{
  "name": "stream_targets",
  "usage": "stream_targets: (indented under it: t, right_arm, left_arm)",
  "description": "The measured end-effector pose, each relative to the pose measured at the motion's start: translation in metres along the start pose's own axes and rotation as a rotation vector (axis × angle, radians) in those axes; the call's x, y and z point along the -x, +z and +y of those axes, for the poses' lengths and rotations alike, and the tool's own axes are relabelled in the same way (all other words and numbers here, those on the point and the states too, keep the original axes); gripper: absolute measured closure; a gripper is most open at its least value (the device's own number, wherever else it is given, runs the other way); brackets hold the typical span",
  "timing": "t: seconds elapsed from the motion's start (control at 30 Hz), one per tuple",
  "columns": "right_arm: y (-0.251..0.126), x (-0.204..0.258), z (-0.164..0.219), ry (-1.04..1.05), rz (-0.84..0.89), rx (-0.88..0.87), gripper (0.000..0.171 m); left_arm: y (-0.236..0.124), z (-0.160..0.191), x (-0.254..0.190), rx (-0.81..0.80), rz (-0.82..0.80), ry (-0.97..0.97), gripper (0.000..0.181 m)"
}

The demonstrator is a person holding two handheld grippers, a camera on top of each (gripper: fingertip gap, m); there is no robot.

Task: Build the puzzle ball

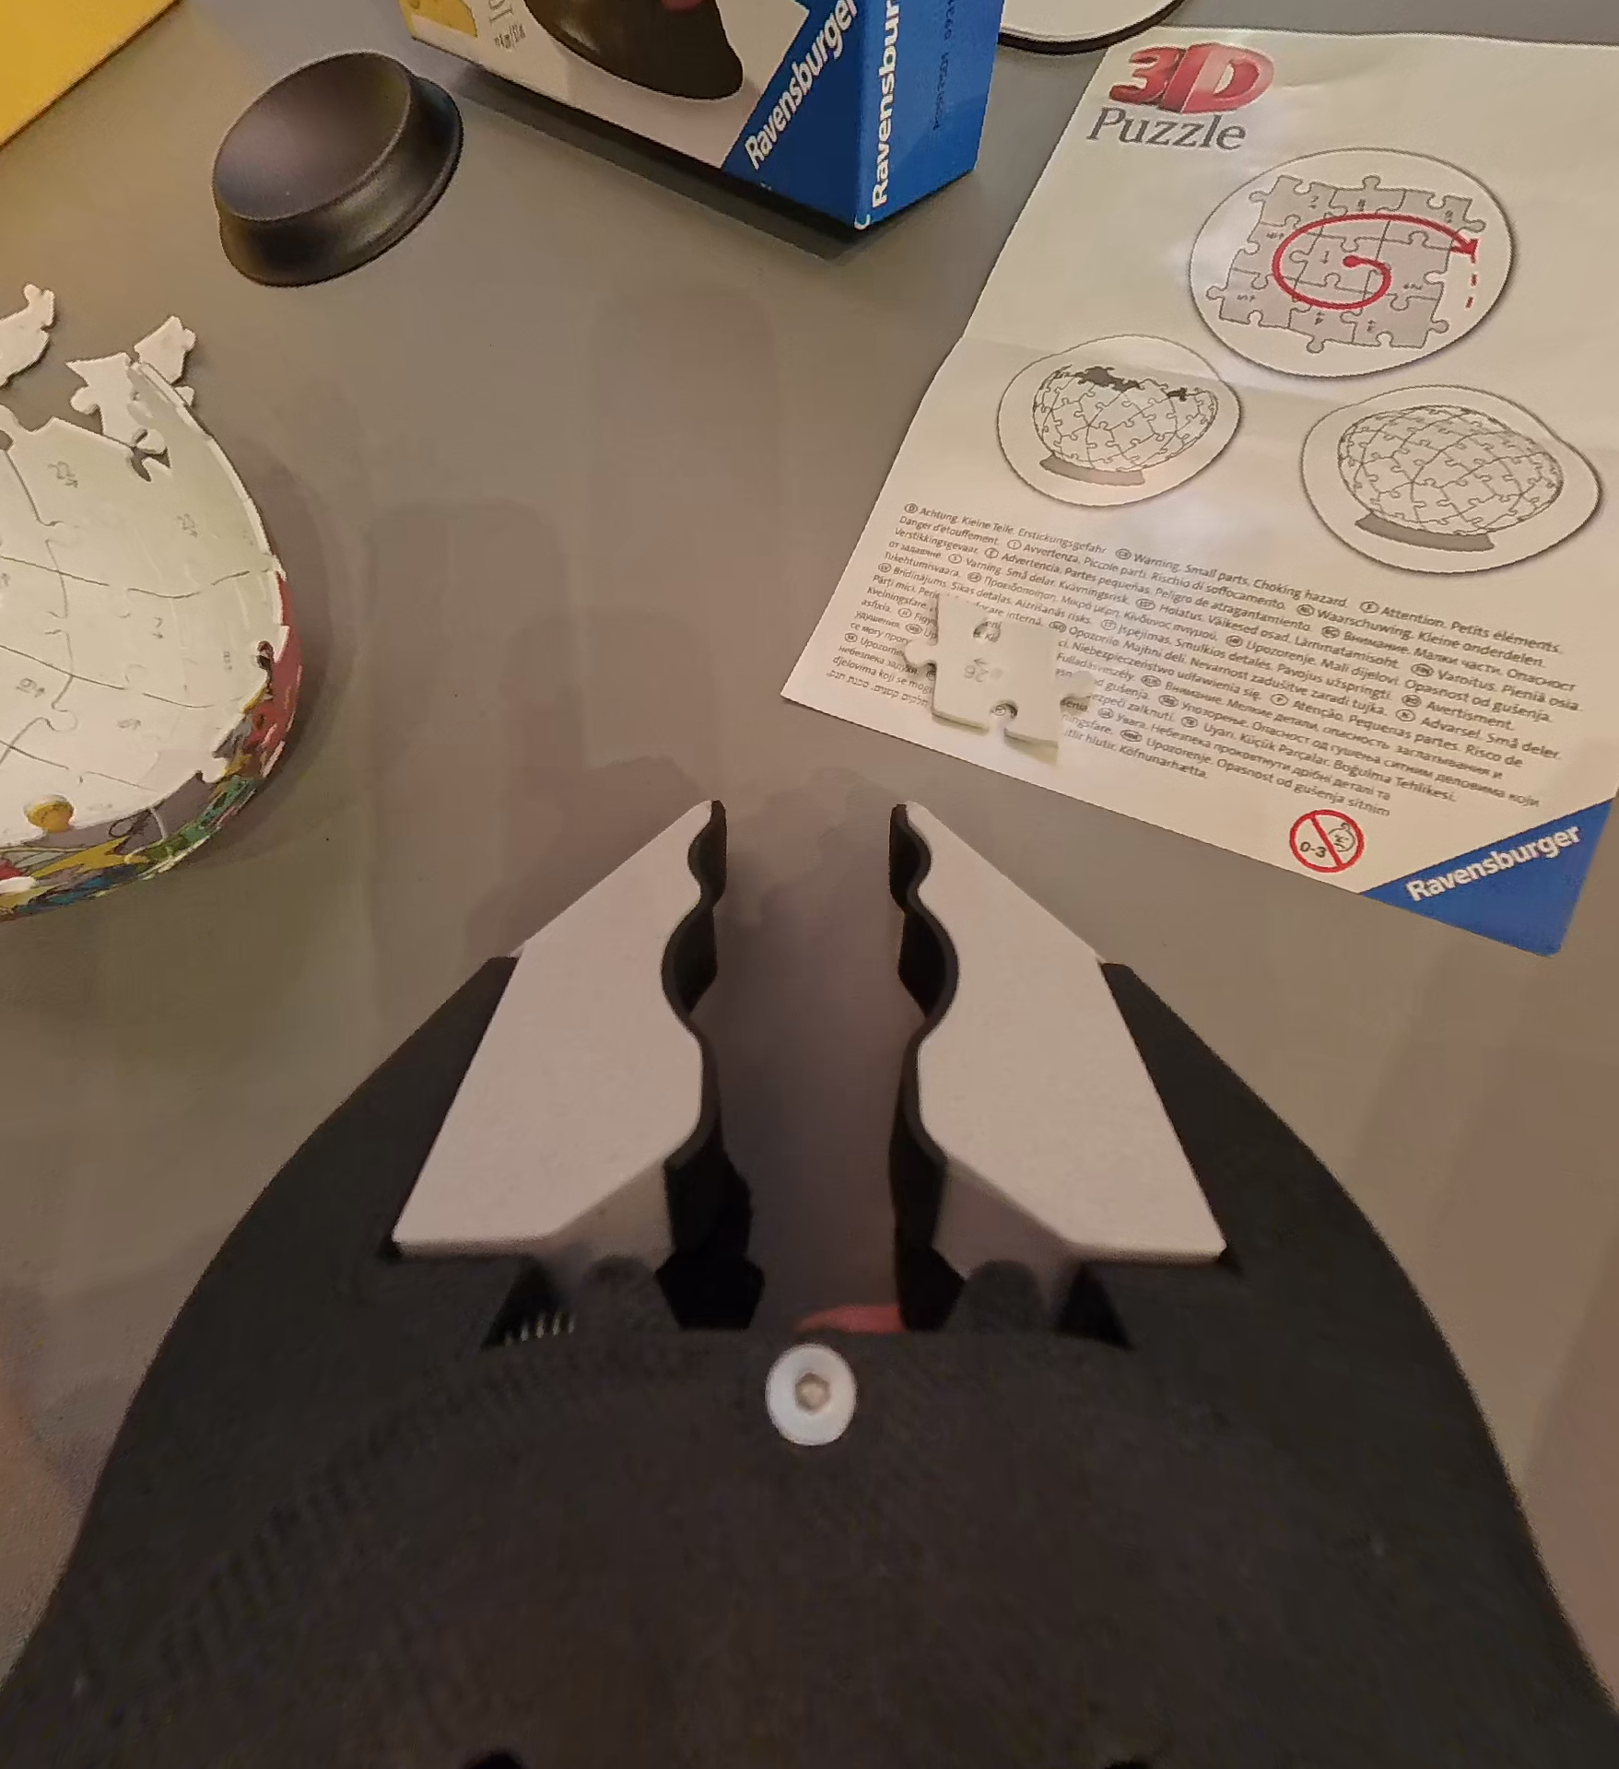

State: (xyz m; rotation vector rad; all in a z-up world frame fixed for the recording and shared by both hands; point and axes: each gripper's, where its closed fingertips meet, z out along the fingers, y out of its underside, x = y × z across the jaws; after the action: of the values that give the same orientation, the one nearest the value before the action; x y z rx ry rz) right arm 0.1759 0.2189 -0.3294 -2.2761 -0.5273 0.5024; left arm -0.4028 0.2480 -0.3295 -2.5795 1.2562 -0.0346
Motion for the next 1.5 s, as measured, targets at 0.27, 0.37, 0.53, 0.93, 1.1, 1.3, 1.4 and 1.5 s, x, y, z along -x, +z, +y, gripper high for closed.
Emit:
stream_targets:
  t: [0.27, 0.37, 0.53, 0.93, 1.1, 1.3, 1.4, 1.5]
  right_arm:
    - [0.0, -0.001, 0.0, 0.006, 0.003, 0.0, 0.14]
    - [0.0, -0.001, 0.0, 0.006, 0.004, 0.0, 0.14]
    - [0.0, -0.001, 0.0, 0.007, 0.001, 0.0, 0.14]
    - [0.0, 0.0, 0.0, 0.008, -0.001, -0.001, 0.14]
    - [0.0, -0.001, 0.0, 0.013, 0.0, -0.002, 0.141]
    - [0.0, -0.002, 0.0, 0.014, 0.003, -0.002, 0.142]
    - [0.0, -0.002, 0.0, 0.014, 0.004, -0.001, 0.142]
    - [0.0, -0.002, 0.0, 0.014, 0.004, -0.001, 0.142]
  left_arm:
    - [-0.009, 0.001, 0.004, -0.018, -0.016, -0.01, 0.139]
    - [0.0, 0.003, 0.004, 0.019, -0.031, -0.006, 0.138]
    - [0.003, 0.001, 0.004, 0.011, -0.012, -0.03, 0.15]
    - [-0.002, -0.002, 0.018, -0.024, -0.072, -0.069, 0.174]
    - [0.002, 0.002, 0.015, 0.001, -0.058, -0.085, 0.15]
    - [0.003, 0.001, 0.016, -0.01, -0.05, -0.12, 0.14]
    - [0.004, 0.0, 0.015, -0.016, -0.043, -0.122, 0.143]
    - [0.005, -0.005, 0.016, -0.039, -0.056, -0.121, 0.157]
